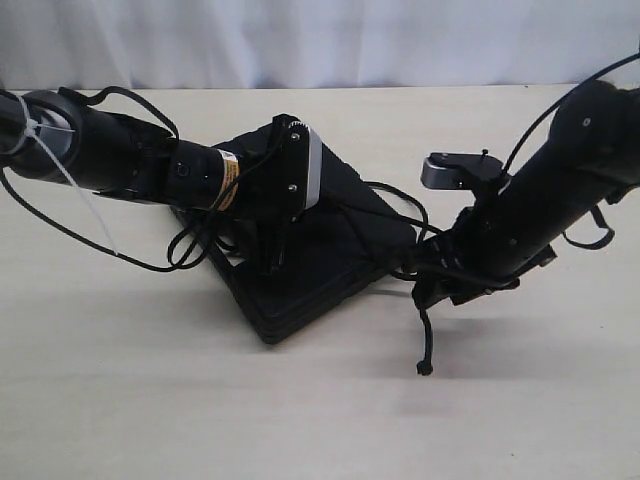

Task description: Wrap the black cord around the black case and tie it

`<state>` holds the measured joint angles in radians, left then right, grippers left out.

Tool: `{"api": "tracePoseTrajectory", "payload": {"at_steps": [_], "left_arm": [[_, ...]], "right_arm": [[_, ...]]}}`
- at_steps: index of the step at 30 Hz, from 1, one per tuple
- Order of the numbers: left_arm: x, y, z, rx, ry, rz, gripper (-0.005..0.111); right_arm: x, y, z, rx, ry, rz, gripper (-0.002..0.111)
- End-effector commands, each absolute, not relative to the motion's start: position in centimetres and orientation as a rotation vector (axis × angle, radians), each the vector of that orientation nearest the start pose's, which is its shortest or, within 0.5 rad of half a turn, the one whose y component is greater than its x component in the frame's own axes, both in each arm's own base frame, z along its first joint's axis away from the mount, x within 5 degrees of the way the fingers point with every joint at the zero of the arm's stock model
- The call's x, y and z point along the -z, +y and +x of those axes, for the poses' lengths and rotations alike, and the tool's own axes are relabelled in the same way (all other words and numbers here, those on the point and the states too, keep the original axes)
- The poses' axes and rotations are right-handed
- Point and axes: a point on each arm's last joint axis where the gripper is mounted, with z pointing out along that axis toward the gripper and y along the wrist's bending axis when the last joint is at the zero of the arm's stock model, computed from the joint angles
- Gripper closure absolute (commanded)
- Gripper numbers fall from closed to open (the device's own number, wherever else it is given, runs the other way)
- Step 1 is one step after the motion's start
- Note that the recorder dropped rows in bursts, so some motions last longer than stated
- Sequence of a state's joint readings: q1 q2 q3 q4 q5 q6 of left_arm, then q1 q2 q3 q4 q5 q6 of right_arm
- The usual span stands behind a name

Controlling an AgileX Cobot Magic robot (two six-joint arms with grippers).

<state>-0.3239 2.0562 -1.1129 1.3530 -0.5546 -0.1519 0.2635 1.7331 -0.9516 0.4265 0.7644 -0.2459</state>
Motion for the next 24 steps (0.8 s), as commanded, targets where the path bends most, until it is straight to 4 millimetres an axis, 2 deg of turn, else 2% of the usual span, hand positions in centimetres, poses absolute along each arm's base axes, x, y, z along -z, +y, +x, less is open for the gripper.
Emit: {"api": "tracePoseTrajectory", "payload": {"at_steps": [1,10,12,16,20,24], "left_arm": [[-13.0,-17.4,37.1,0.134,1.424,1.645,0.107],[-13.0,-17.2,37.4,0.124,1.474,1.59,0.107],[-13.0,-17.2,37.4,0.126,1.478,1.582,0.107],[-13.1,-17.2,37.5,0.128,1.485,1.57,0.107],[-13.1,-17.1,37.6,0.127,1.51,1.536,0.107],[-13.4,-16.9,38.1,0.138,1.589,1.402,0.107]], "right_arm": [[-16.4,10.9,28.6,-0.48,2.916,-0.274,0.062],[-14.2,11.1,28.5,-0.501,2.999,-0.24,0.063],[-14.2,11.1,28.5,-0.499,2.996,-0.263,0.07],[-14.4,11.4,28.6,-0.555,2.969,-0.286,0.102],[-15.0,11.9,28.5,-0.64,2.938,-0.32,0.104],[-16.8,12.0,28.4,-0.665,2.886,-0.361,0.104]]}}
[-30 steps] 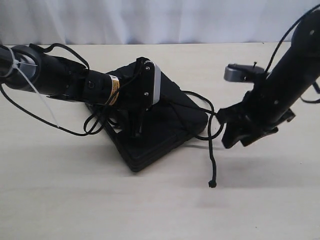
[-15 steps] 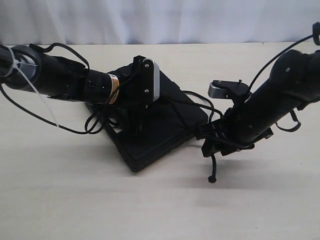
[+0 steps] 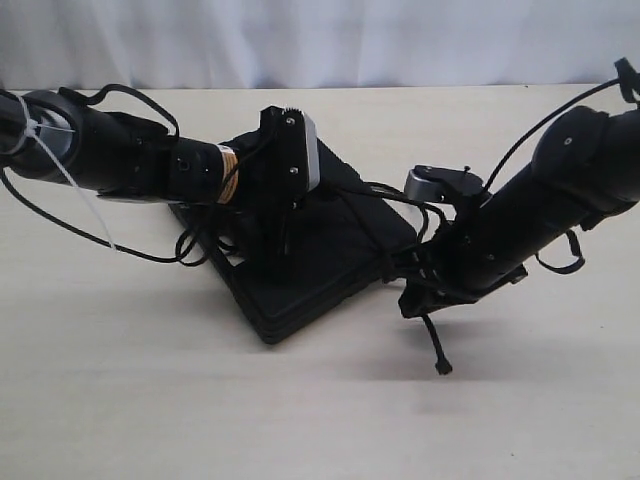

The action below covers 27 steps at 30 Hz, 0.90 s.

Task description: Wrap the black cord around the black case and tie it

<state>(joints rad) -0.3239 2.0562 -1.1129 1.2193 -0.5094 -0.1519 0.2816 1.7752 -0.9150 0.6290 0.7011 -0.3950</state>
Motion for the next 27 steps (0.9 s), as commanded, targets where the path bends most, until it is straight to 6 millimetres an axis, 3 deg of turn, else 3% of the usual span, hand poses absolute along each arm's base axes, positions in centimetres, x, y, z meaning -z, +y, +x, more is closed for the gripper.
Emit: {"api": "tracePoseTrajectory", "payload": {"at_steps": [1,6,10,15,23,27], "left_arm": [[-13.5,-16.8,38.3,0.138,1.628,1.346,0.107],[-13.5,-16.1,38.9,0.126,1.751,1.184,0.107],[-13.2,-15.8,39.0,0.093,1.795,1.182,0.107],[-12.6,-15.0,39.0,0.016,1.887,1.193,0.107],[-12.7,-14.7,39.3,0.069,2.0,0.974,0.106],[-13.7,-14.7,39.3,0.131,2.035,0.83,0.093]], "right_arm": [[-17.6,12.0,28.4,-0.661,2.859,-0.372,0.104],[-22.2,12.1,28.8,-0.66,2.695,-0.403,0.104],[-26.4,12.3,29.4,-0.661,2.55,-0.417,0.104],[-30.0,12.6,30.5,-0.669,2.432,-0.405,0.104],[-33.7,12.1,31.8,-0.633,2.312,-0.411,0.104],[-34.4,10.7,32.4,-0.609,2.294,-0.361,0.104]]}}
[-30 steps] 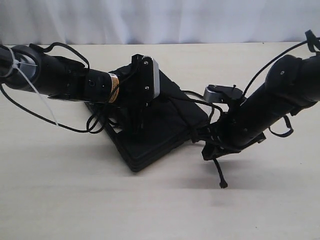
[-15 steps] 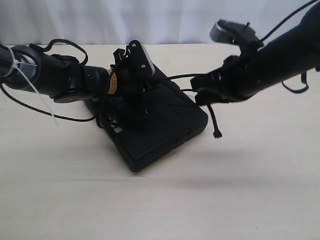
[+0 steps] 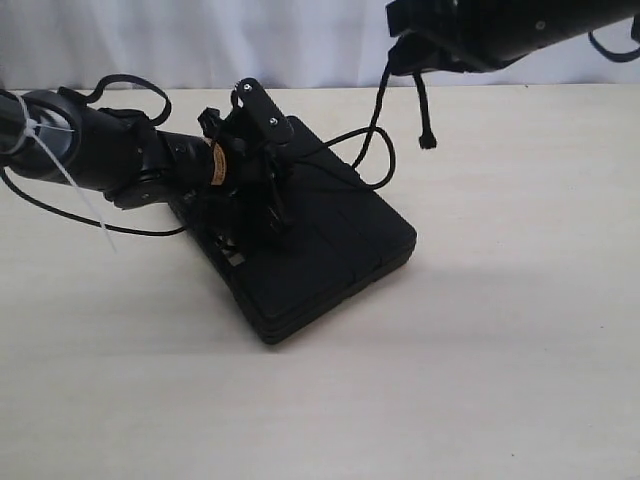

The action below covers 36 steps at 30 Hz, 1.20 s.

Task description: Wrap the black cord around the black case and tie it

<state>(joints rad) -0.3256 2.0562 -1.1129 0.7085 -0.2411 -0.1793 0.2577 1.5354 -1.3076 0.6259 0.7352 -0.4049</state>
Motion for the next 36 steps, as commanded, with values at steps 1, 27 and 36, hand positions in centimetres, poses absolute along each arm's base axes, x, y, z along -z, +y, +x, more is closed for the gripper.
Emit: {"api": "tracePoseTrajectory", "payload": {"at_steps": [1,27,36], "left_arm": [[-14.2,-14.6,39.2,0.149,2.048,0.783,0.089],[-16.2,-12.0,33.8,0.125,2.777,-0.27,0.061],[-11.2,-12.8,34.9,0.175,2.81,-0.327,0.061]], "right_arm": [[-34.4,10.3,32.6,-0.603,2.293,-0.345,0.104],[-34.8,8.1,33.3,-0.508,2.255,-0.394,0.104],[-34.7,8.1,33.2,-0.508,2.262,-0.412,0.104]]}}
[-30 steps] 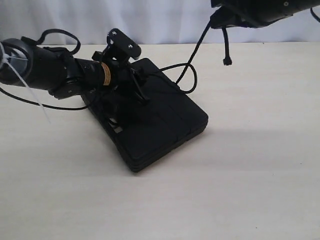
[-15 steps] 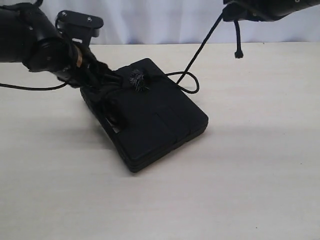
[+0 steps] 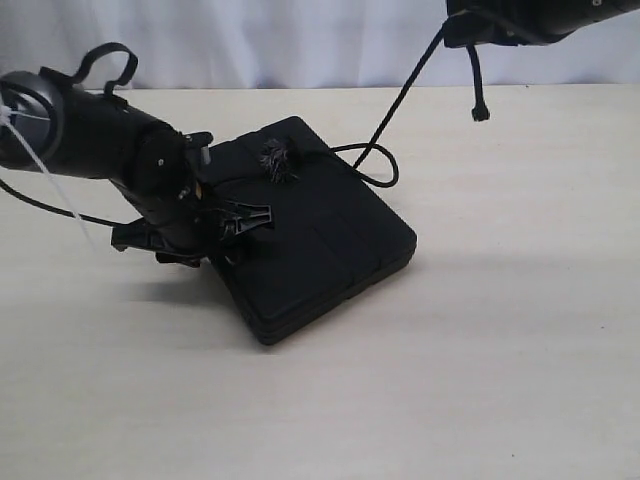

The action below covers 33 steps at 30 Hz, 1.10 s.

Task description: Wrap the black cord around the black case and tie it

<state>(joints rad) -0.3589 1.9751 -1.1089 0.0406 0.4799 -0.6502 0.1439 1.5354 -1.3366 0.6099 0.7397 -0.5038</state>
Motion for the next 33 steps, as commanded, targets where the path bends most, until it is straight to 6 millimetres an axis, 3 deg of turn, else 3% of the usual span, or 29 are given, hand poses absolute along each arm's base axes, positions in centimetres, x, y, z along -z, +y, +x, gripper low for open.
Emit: {"api": "tracePoseTrajectory", "payload": {"at_steps": [1,3,6,10,15,17,21,23,28,33], "left_arm": [[-11.0,-12.6,35.0,0.155,2.811,-0.306,0.061],[-11.0,-11.9,35.2,0.151,2.805,-0.331,0.065],[-11.4,-10.1,35.6,0.131,2.809,-0.405,0.082],[-12.3,-6.5,35.7,0.062,2.835,-0.46,0.107],[-14.3,-3.2,35.9,0.048,2.785,-0.539,0.107],[-15.9,-1.4,35.9,0.048,2.737,-0.58,0.107],[-16.5,0.4,35.8,0.037,2.711,-0.649,0.107],[-16.3,1.1,35.6,0.014,2.739,-0.625,0.107],[-16.0,1.3,35.6,-0.023,2.785,-0.437,0.107],[-16.1,1.2,36.1,0.004,2.732,-0.412,0.107]], "right_arm": [[-34.7,8.2,33.1,-0.509,2.265,-0.414,0.104],[-34.6,8.0,33.1,-0.483,2.275,-0.432,0.104],[-34.5,7.1,33.1,-0.417,2.301,-0.411,0.104],[-34.6,4.2,33.4,-0.383,2.314,-0.298,0.104],[-34.5,-0.1,33.5,-0.318,2.335,-0.181,0.104],[-34.3,-2.7,33.3,-0.284,2.359,-0.112,0.104],[-33.1,-5.6,32.9,-0.199,2.378,-0.039,0.104],[-31.4,-7.4,32.6,-0.094,2.394,0.006,0.104],[-27.9,-9.8,32.6,0.093,2.504,-0.003,0.104],[-24.2,-10.7,33.8,0.113,2.624,-0.006,0.104]]}}
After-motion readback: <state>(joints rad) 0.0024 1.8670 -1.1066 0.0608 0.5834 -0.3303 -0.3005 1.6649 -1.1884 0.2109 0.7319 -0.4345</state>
